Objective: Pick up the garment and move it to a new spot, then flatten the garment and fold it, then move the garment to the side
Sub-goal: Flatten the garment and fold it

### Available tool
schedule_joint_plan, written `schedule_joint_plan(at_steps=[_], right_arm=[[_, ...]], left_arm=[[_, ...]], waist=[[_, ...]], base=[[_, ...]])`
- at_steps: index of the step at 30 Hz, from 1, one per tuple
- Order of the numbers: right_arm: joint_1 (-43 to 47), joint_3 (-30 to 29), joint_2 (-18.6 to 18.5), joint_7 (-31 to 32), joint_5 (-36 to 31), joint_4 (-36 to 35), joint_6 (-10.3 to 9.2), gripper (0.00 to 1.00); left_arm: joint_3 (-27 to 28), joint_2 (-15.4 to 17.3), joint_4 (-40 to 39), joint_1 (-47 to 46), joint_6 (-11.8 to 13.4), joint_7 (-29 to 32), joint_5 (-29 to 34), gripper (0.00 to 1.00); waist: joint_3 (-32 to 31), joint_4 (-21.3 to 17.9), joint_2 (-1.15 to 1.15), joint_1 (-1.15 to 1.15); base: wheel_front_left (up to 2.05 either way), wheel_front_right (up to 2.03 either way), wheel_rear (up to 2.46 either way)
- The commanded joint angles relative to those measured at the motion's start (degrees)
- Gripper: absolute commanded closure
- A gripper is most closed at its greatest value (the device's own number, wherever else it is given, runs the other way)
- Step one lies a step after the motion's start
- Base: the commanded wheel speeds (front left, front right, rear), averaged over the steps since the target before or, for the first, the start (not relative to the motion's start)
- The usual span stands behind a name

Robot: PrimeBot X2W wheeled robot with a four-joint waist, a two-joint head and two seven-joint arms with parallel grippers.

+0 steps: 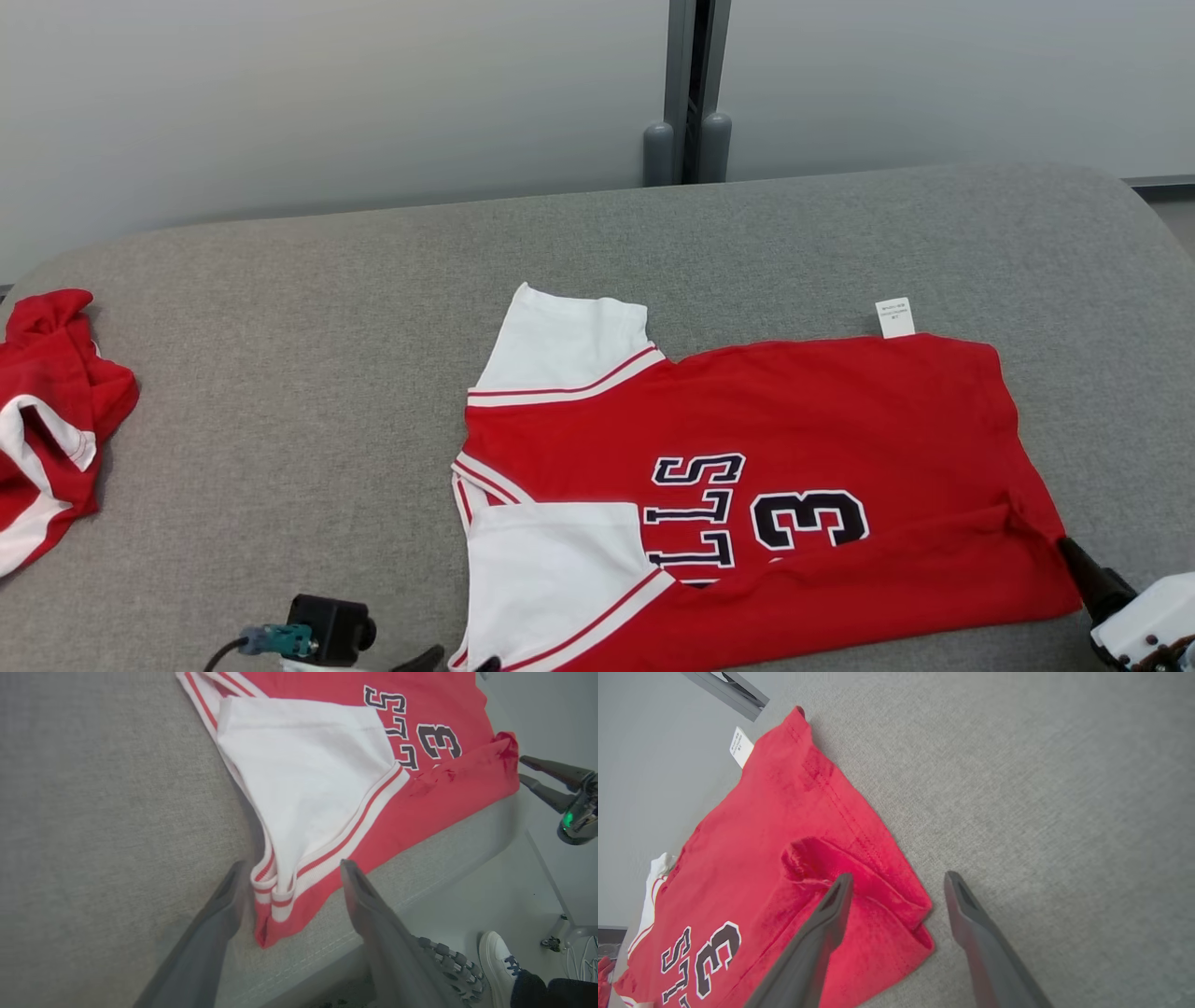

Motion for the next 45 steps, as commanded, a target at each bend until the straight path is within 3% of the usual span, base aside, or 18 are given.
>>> schedule_joint_plan(at_steps=[1, 6, 11, 20, 24, 35, 45], right_arm=[[-1.11, -0.88, -0.53, -0.59, -1.55, -1.12, 0.00, 0.00], [-2.61, -2.61, -1.14, -3.62, -5.75, -5.19, 0.00, 0.00], [-4.06, -3.45, -0.27, -7.92, -10.51, -12.92, 0.00, 0.00], [-5.11, -2.13, 1.13, -12.26, -17.05, -21.89, 0.00, 0.00], [-5.37, -1.47, 1.78, -14.23, -19.75, -24.40, 0.00, 0.00], [-7.81, 0.18, 3.30, -16.53, -24.03, -28.96, 0.00, 0.00], [-8.97, 1.05, 5.48, -17.80, -22.90, -28.48, 0.00, 0.00]], left_arm=[[1.23, 0.65, -0.73, -0.31, 0.91, -0.69, 0.24, 0.00], [4.35, 0.71, -1.53, -2.22, 2.95, -3.97, 1.03, 0.00], [8.71, -1.96, -1.32, -5.34, 4.84, -11.47, 1.96, 0.00], [11.17, -6.90, 4.30, -12.15, 3.96, -21.32, 4.35, 0.00], [9.77, -7.35, 8.54, -16.41, 3.65, -23.17, 7.51, 0.00], [6.78, -7.11, 21.47, -33.84, 1.75, -21.59, 14.20, 0.00], [3.79, -7.78, 34.12, -47.64, 1.00, -17.07, 18.45, 0.00]], waist=[[0.26, 0.01, 0.00, 0.00], [1.16, -0.01, 0.00, 0.00], [2.86, -0.10, 0.00, 0.00], [7.50, -1.02, 0.00, 0.00], [10.57, -1.96, 0.00, 0.00], [18.77, -6.60, 0.00, 0.00], [22.81, -9.97, 0.00, 0.00]], base=[[0.00, 0.00, 0.00], [0.00, 0.00, 0.00], [0.00, 0.00, 0.00], [0.00, 0.00, 0.00], [0.00, 0.00, 0.00], [0.00, 0.00, 0.00], [0.00, 0.00, 0.00]])
